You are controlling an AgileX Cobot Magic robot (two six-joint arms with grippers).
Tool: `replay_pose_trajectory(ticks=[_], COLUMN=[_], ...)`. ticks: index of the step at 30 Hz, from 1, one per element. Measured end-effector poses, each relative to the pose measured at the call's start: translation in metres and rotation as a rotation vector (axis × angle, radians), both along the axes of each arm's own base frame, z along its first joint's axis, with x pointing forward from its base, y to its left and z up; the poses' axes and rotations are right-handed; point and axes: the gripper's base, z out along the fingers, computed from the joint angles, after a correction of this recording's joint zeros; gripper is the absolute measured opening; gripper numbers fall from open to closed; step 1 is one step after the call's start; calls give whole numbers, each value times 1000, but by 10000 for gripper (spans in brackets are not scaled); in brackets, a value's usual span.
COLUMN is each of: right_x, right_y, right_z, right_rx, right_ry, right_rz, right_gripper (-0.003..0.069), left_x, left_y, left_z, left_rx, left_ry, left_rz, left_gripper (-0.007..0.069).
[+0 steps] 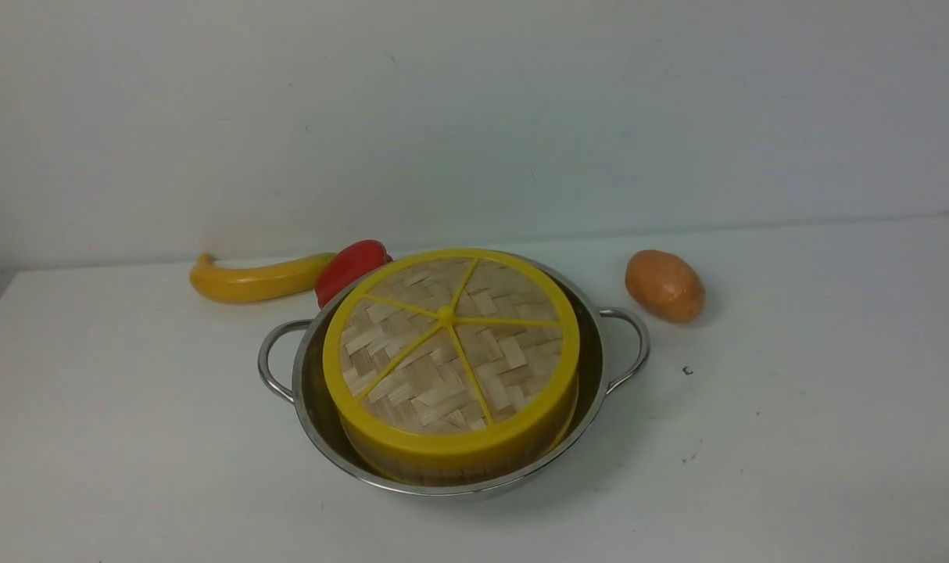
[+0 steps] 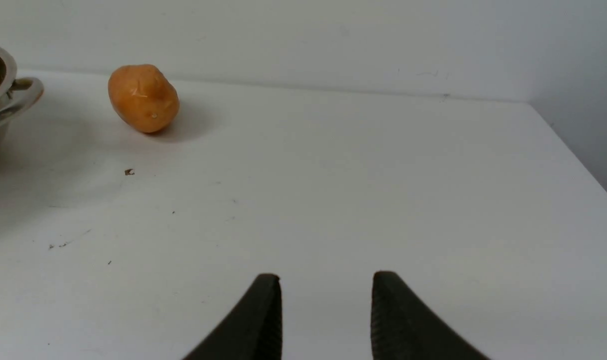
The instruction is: Place the steamer in the pot on the white table, and put the lid on the steamer.
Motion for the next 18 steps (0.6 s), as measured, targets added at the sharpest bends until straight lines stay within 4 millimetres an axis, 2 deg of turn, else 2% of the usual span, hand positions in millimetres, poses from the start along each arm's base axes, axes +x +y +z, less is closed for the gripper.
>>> replay_pose_trajectory(ticks=[5, 9, 18], right_x=[0, 0, 0], right_y=[0, 0, 0], right_z=[0, 0, 0], right_rx=[0, 0, 0], right_ry=[-1, -2, -3], right_rz=[0, 0, 0], right_gripper=[241, 241, 241], left_x=[1, 0, 1], left_y=[0, 0, -1], left_z=[-14, -33, -36], left_rx=[-3, -4, 34], left_ry=[25, 27, 10], left_rz=[-2, -3, -20], left_gripper=[322, 322, 322])
